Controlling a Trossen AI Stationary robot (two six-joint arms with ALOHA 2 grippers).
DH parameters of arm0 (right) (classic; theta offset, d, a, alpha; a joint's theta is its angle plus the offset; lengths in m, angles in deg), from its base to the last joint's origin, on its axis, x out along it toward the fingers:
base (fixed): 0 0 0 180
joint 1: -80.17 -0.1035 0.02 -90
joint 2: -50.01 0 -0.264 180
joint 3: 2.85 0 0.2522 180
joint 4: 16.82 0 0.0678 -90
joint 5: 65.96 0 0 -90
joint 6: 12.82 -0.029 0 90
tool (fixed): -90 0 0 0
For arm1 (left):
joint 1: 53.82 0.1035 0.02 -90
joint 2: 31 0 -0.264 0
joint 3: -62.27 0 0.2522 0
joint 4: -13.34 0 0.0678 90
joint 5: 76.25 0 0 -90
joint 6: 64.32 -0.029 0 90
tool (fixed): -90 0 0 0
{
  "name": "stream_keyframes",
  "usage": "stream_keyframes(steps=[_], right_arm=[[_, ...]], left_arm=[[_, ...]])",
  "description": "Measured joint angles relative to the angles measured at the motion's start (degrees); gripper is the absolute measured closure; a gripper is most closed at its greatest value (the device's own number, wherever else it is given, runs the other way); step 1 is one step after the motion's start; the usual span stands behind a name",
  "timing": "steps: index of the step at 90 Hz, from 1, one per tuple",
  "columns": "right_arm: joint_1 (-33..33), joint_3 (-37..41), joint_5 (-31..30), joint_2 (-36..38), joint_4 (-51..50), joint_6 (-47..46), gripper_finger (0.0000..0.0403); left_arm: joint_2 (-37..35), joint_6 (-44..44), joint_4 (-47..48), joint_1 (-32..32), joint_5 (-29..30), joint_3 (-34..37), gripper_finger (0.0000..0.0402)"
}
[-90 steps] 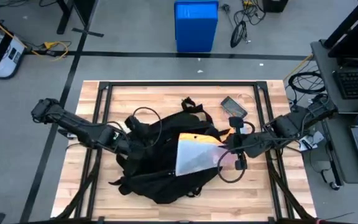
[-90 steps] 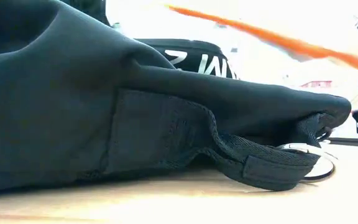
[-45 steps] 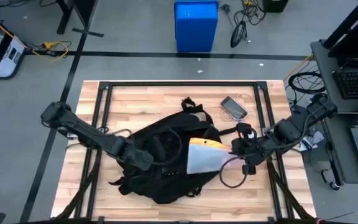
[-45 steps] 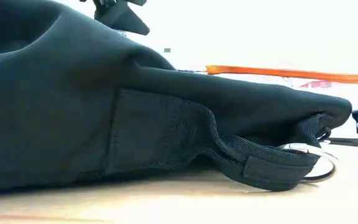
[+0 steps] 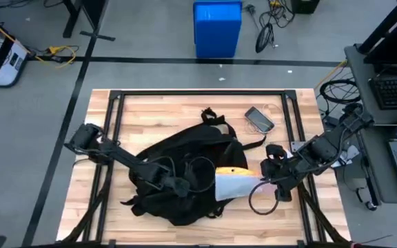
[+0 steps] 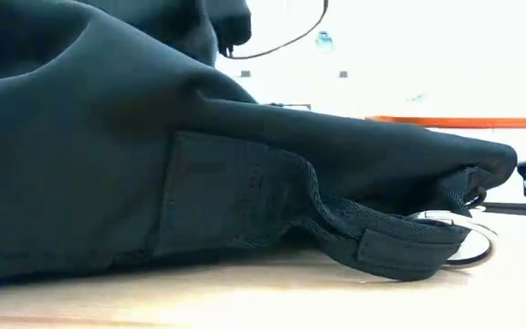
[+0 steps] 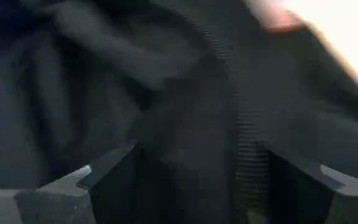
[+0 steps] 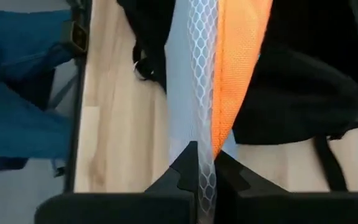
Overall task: Unpack backpack
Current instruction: Remove the orange zip bag from the black backpack
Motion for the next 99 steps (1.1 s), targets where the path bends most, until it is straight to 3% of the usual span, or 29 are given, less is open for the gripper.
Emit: stream_keyframes(steps=[25,48,71,99], right_arm=[[0.0,0.0,1.2,-0.6,0.4,-1.9,0.0403],[0.6,0.0,0.9,-4.3,0.4,-1.8,0.0403],[0.4,0.0,1.2,-10.0,0.4,-1.9,0.0403],[0.4,0.0,1.3,-12.7,0.4,-1.3,0.0403]], left_arm=[[-0.5,8.2,13.2,5.1,9.7,0.0,0.0103],[-0.5,10.6,17.4,5.6,11.2,0.0,0.0103],[-0.8,17.9,26.7,5.9,17.2,-0.1,0.0104],[-0.8,24.6,34.1,8.1,19.8,0.0,0.0172]])
